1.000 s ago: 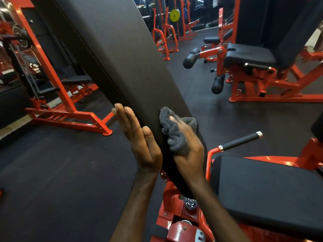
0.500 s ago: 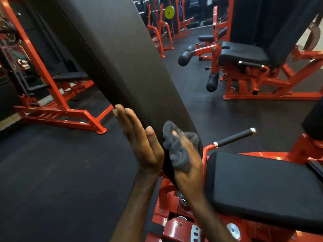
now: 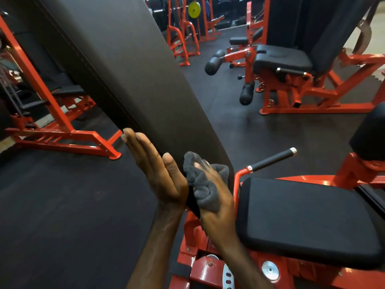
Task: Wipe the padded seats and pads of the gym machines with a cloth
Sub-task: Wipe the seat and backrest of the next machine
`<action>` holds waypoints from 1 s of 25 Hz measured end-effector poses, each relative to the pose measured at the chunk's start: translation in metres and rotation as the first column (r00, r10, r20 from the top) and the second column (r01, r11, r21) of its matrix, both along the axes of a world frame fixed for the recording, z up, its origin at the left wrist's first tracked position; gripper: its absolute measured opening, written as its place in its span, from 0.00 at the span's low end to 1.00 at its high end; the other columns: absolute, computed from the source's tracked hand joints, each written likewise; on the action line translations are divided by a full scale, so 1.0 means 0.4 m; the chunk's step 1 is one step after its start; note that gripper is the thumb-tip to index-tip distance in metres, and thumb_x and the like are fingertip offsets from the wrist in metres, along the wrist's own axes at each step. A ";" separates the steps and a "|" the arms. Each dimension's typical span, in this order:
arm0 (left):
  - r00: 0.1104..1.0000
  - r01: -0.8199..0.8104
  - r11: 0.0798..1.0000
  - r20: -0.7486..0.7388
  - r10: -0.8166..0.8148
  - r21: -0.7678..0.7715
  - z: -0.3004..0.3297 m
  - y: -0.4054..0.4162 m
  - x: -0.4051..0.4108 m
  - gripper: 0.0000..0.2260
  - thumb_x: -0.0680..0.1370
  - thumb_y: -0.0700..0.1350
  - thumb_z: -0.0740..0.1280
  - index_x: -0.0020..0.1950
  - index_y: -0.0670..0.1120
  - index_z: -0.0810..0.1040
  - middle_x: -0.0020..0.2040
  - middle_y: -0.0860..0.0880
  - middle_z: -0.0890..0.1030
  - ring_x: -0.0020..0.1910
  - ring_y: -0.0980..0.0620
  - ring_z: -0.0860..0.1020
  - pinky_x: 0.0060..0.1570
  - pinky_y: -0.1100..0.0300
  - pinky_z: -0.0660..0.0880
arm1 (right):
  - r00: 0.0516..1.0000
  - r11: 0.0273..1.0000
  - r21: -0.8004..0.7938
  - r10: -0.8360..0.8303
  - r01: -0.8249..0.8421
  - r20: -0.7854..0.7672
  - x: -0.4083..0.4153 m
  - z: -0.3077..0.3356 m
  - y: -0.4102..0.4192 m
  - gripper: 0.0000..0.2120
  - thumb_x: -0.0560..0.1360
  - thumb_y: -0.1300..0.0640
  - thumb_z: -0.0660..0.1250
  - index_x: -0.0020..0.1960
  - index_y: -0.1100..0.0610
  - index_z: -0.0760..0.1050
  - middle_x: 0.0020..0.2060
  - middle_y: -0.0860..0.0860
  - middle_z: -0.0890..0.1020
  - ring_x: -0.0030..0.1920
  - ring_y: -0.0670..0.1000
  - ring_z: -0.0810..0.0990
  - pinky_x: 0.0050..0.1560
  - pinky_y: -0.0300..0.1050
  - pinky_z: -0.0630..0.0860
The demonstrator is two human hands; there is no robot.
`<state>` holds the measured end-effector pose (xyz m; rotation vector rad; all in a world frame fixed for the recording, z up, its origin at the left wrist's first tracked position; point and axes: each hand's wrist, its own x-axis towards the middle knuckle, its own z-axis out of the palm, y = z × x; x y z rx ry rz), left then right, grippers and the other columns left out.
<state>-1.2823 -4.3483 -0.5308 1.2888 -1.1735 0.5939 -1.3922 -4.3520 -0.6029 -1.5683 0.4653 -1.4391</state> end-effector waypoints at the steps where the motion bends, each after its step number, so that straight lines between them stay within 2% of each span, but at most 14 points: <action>1: 1.000 -0.008 1.000 -0.003 0.008 -0.002 0.000 -0.001 -0.001 0.26 0.82 0.33 0.55 0.78 0.25 0.52 0.80 0.22 0.51 0.81 0.22 0.48 0.82 0.36 0.47 | 1.000 1.000 -0.021 0.005 -0.006 -0.009 0.007 0.014 -0.033 0.28 0.77 0.69 0.68 0.76 0.56 0.74 0.74 0.50 0.76 0.77 0.55 0.72 0.75 0.65 0.68; 4: 0.999 -0.022 1.000 -0.025 0.022 0.012 -0.006 -0.001 -0.012 0.26 0.83 0.33 0.55 0.79 0.24 0.52 0.80 0.22 0.51 0.81 0.23 0.48 0.82 0.35 0.47 | 0.996 0.996 0.032 -0.079 0.081 -0.047 0.015 0.010 -0.122 0.28 0.76 0.67 0.69 0.75 0.55 0.76 0.72 0.48 0.78 0.75 0.52 0.73 0.75 0.64 0.69; 7: 0.999 -0.031 1.000 -0.044 0.031 0.007 -0.023 0.003 -0.027 0.26 0.83 0.33 0.55 0.79 0.25 0.52 0.80 0.23 0.51 0.81 0.23 0.49 0.82 0.34 0.49 | 0.996 0.988 0.124 -0.088 0.091 -0.033 -0.008 -0.045 -0.044 0.28 0.76 0.67 0.68 0.75 0.53 0.75 0.73 0.48 0.77 0.76 0.53 0.72 0.75 0.65 0.69; 9: 0.998 -0.051 0.999 -0.039 0.051 0.003 -0.026 -0.002 -0.028 0.26 0.83 0.33 0.55 0.79 0.26 0.52 0.80 0.23 0.51 0.81 0.23 0.49 0.80 0.30 0.50 | 0.999 0.997 0.073 -0.031 0.032 -0.015 -0.008 -0.045 -0.024 0.31 0.76 0.71 0.68 0.76 0.52 0.75 0.74 0.48 0.77 0.77 0.54 0.72 0.75 0.65 0.68; 11: 0.997 -0.069 0.998 -0.026 0.068 -0.007 -0.027 -0.007 -0.025 0.26 0.83 0.34 0.55 0.79 0.27 0.51 0.80 0.23 0.51 0.82 0.23 0.49 0.79 0.28 0.50 | 1.000 0.999 0.033 -0.021 0.021 -0.017 0.009 -0.013 -0.099 0.32 0.74 0.72 0.69 0.75 0.52 0.76 0.72 0.47 0.78 0.75 0.54 0.74 0.74 0.65 0.70; 14: 0.995 -0.094 0.996 -0.025 0.094 0.005 -0.039 -0.010 -0.039 0.26 0.84 0.34 0.54 0.80 0.29 0.50 0.80 0.24 0.50 0.83 0.27 0.47 0.81 0.31 0.49 | 0.997 0.990 0.121 -0.070 0.072 -0.018 0.023 -0.003 -0.198 0.29 0.74 0.70 0.69 0.72 0.52 0.78 0.69 0.46 0.80 0.72 0.50 0.77 0.73 0.63 0.72; 17: 0.992 -0.119 0.993 -0.038 0.120 0.015 -0.054 -0.008 -0.051 0.26 0.84 0.34 0.55 0.80 0.30 0.51 0.81 0.25 0.51 0.83 0.31 0.48 0.82 0.36 0.49 | 0.995 0.973 0.208 -0.092 0.097 -0.031 0.008 -0.049 -0.111 0.30 0.74 0.68 0.69 0.74 0.49 0.76 0.71 0.45 0.79 0.74 0.49 0.75 0.75 0.62 0.71; 19: 0.990 -0.137 0.990 -0.044 0.138 0.016 -0.054 -0.011 -0.051 0.26 0.84 0.33 0.55 0.80 0.28 0.52 0.81 0.25 0.52 0.83 0.33 0.48 0.82 0.38 0.49 | 0.998 0.988 0.141 -0.056 0.058 -0.012 0.007 -0.033 -0.078 0.31 0.74 0.68 0.69 0.74 0.49 0.76 0.72 0.42 0.78 0.75 0.50 0.74 0.76 0.62 0.70; 21: 0.988 -0.151 0.989 -0.044 0.151 0.013 -0.053 -0.014 -0.050 0.26 0.83 0.32 0.55 0.79 0.26 0.52 0.80 0.24 0.51 0.83 0.33 0.48 0.82 0.38 0.49 | 1.000 0.999 0.039 -0.024 0.025 -0.012 0.024 0.008 -0.146 0.32 0.72 0.69 0.69 0.74 0.51 0.76 0.72 0.38 0.77 0.76 0.49 0.73 0.77 0.59 0.69; 23: 0.986 -0.163 0.986 -0.039 0.164 0.012 -0.052 -0.017 -0.053 0.26 0.83 0.32 0.56 0.79 0.25 0.53 0.80 0.23 0.51 0.83 0.33 0.48 0.82 0.37 0.49 | 0.999 0.997 0.067 -0.034 0.035 -0.017 0.041 0.031 -0.243 0.33 0.71 0.68 0.68 0.72 0.44 0.76 0.69 0.39 0.79 0.73 0.49 0.76 0.74 0.60 0.72; 25: 0.985 -0.168 0.986 -0.040 0.168 0.010 -0.055 -0.016 -0.059 0.26 0.83 0.31 0.56 0.79 0.26 0.52 0.80 0.23 0.52 0.84 0.34 0.48 0.82 0.37 0.50 | 0.992 0.974 0.193 -0.114 0.122 -0.053 0.033 0.005 -0.267 0.36 0.73 0.68 0.69 0.70 0.33 0.74 0.67 0.41 0.81 0.69 0.47 0.79 0.70 0.60 0.75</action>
